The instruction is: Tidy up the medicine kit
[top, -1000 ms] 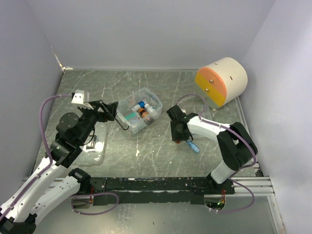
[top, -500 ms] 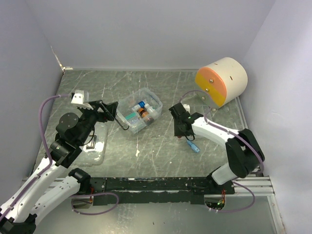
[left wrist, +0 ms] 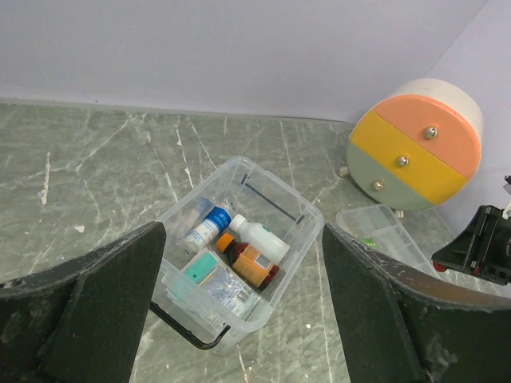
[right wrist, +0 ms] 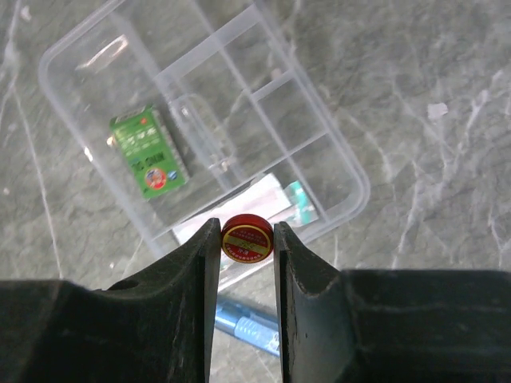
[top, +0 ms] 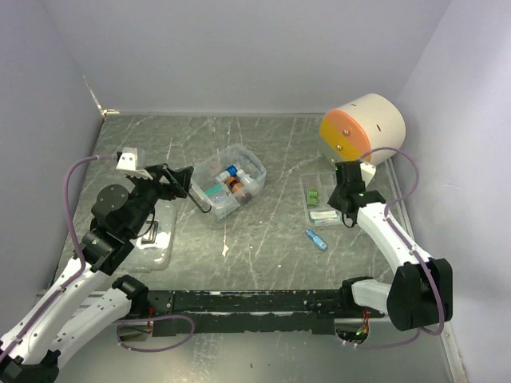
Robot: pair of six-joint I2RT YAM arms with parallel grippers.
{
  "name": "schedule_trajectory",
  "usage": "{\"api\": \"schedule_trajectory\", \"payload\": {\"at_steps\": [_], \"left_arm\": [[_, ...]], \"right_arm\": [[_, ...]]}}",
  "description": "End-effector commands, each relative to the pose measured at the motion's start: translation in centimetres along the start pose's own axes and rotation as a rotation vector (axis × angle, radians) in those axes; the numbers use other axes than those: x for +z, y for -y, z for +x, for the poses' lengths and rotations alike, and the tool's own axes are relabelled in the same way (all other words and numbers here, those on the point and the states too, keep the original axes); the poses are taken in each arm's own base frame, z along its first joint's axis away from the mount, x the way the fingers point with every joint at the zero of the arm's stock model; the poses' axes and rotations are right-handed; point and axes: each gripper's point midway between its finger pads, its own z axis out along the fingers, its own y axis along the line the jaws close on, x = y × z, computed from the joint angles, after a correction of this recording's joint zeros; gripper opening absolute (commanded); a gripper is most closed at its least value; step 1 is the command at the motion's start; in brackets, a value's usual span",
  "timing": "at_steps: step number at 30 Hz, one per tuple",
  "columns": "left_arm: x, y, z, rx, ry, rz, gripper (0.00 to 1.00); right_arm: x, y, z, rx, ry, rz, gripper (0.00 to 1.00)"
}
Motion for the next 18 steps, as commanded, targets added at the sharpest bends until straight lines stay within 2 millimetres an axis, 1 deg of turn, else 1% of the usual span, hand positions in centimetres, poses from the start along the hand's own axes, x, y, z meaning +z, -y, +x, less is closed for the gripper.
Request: {"api": "schedule_trajectory", "payload": {"at_steps": [1, 5, 9, 16, 18], "left_arm": [[-0.2, 0.2, -1.7, -0.006, 0.047, 0.001, 0.91], [-0.3, 0.2, -1.8, -0.006, 0.053, 0.002, 0.91], [-0.3, 0.1, -1.7, -0.005, 0.049, -0.004, 0.91], [-0.4, 0.1, -2.0, -0.007, 0.059, -0.003, 0.91], [-0.3, 0.1, -1.9, -0.006, 0.055, -0.002, 0.91]], "right_arm": [[1.2, 1.6, -1.4, 0.103, 0.049, 0.021, 0.25], [2.6, 2.8, -2.3, 0.175, 0.061, 0.024, 0.25], [3.8, 3.0, -2.6, 0.189, 0.065, 0.005, 0.24], [5.5, 3.3, -2.5, 0.172, 0.075, 0.025, 0.24], [5.9, 3.1, -2.3, 0.162, 0.074, 0.016, 0.24]]}}
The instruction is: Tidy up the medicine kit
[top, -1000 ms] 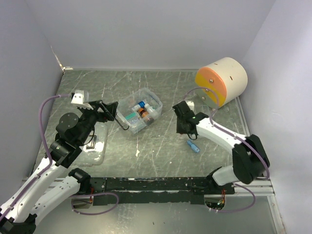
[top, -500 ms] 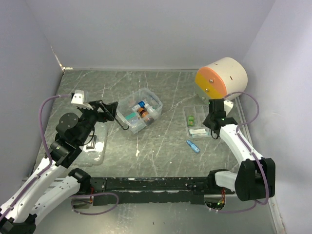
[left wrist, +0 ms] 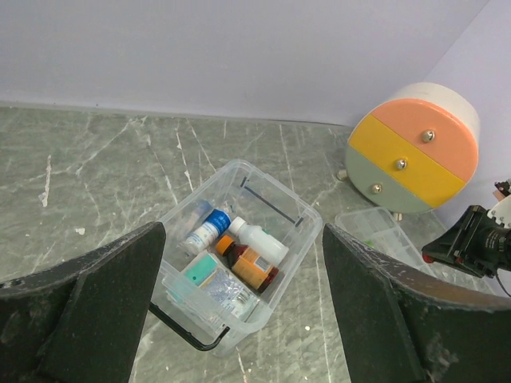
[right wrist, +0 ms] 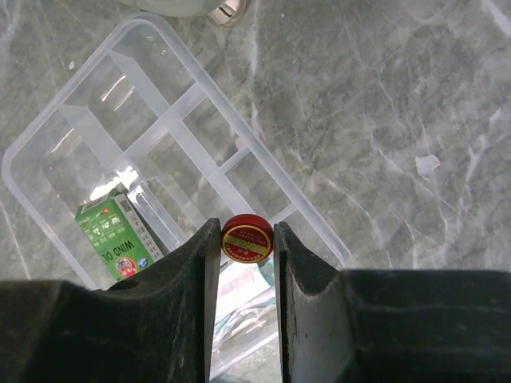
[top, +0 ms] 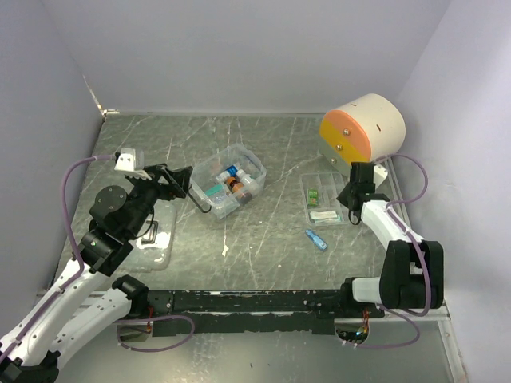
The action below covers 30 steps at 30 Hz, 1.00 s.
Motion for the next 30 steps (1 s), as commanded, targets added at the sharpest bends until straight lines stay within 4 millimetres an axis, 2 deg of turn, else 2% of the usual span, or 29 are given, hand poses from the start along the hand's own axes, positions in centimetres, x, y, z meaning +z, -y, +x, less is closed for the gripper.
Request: {"api": "schedule_trajectory", "payload": {"at_steps": [1, 17, 30], "left_arm": [[-0.1, 0.1, -1.6, -0.004, 0.044, -0.004, 0.91], [-0.2, 0.0, -1.7, -0.003, 0.049, -0.011, 0.91], [-0.1, 0.0, -1.6, -0.003, 0.045, -0.01, 0.91]], "right_arm": [[1.1, -0.3, -0.4, -0.007, 0.038, -0.021, 0.24], [2.8, 0.4, -0.4, -0.006, 0.071, 0.025, 0.23], [3.9, 0.4, 1.6, -0.028, -0.007, 0.016, 0.23]]}}
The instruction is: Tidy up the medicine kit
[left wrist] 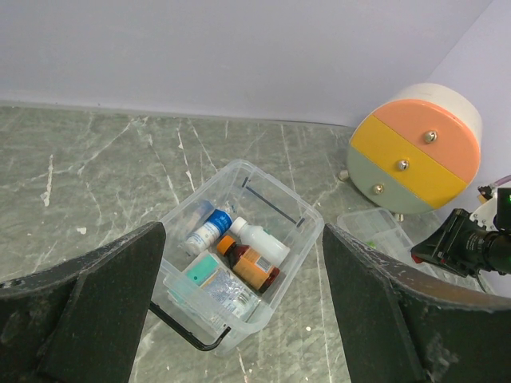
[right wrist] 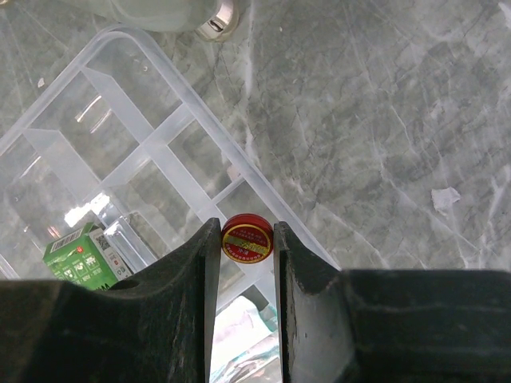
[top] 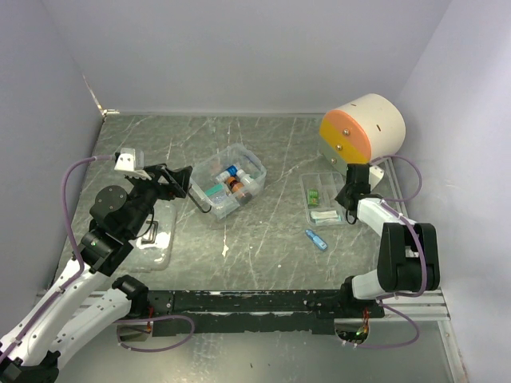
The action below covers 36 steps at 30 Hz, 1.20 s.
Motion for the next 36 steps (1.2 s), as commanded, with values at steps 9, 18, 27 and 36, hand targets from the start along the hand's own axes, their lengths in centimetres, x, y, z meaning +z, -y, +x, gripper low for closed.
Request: {"api": "schedule_trajectory", "payload": {"at_steps": [9, 18, 27, 36], "left_arm": [[-0.1, 0.1, -1.5, -0.004, 0.042, -0.004, 0.91], [-0.1, 0.1, -1.5, -0.004, 0.041, -0.001, 0.91], [0.0, 0.1, -1.4, -0.003, 0.039, -0.001, 0.91], [0.0, 0.1, -1.4, -0.003, 0.039, -0.003, 0.91]], "right_arm": [[-0.1, -1.0, 2.9, -0.032, -0.13, -0.092, 0.24], [-0.7, -1.0, 4.3, -0.126, -0.241, -0.106, 0.26], [-0.7, -1.0, 4.4, -0.175, -0.3, -0.087, 0.28], [-0.5, -0.7, 4.1, -0.165, -0.31, -0.05, 0.39]]}}
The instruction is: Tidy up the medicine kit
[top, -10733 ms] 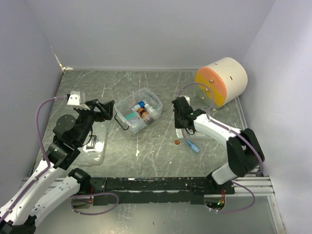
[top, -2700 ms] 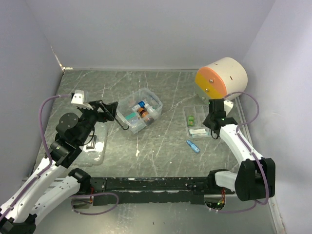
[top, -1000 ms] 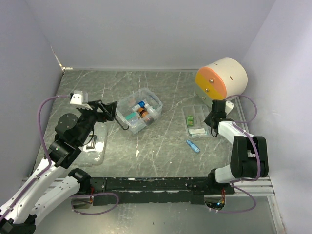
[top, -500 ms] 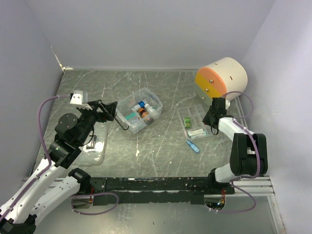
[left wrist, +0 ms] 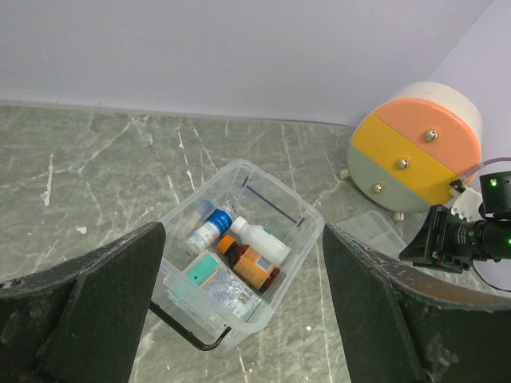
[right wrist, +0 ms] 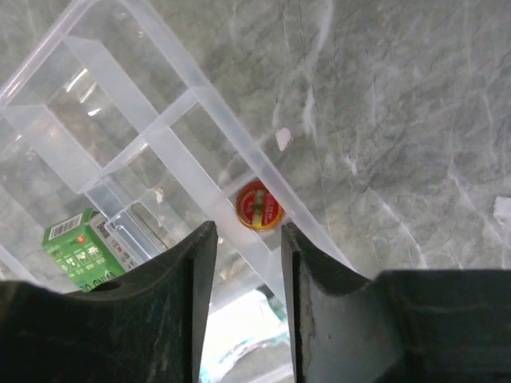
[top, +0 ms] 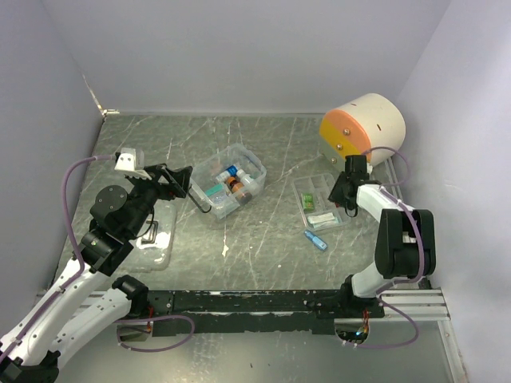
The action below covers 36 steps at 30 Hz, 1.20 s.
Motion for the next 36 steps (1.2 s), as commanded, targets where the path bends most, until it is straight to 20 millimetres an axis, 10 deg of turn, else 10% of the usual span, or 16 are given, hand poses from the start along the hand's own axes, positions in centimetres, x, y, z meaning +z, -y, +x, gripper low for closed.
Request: {"api": "schedule_trajectory", "payload": {"at_steps": [1, 21, 36], "left_arm": [[-0.1, 0.1, -1.5, -0.004, 0.04, -0.002, 0.91], [0.2, 0.4, -1.2, -0.002, 0.028, 0.01, 0.91], [0.4, 0.3, -0.8, 0.001, 0.015, 0.007, 0.91]], "right_arm": [[0.2, 1.0, 2.6, -0.014, -0.107, 0.041, 0.4], [-4.1, -1.6, -1.1, -0.164, 0.029, -0.036, 0.45], [-1.2, -4.3, 1.2, -0.363, -0.057, -0.029, 0.38]]}}
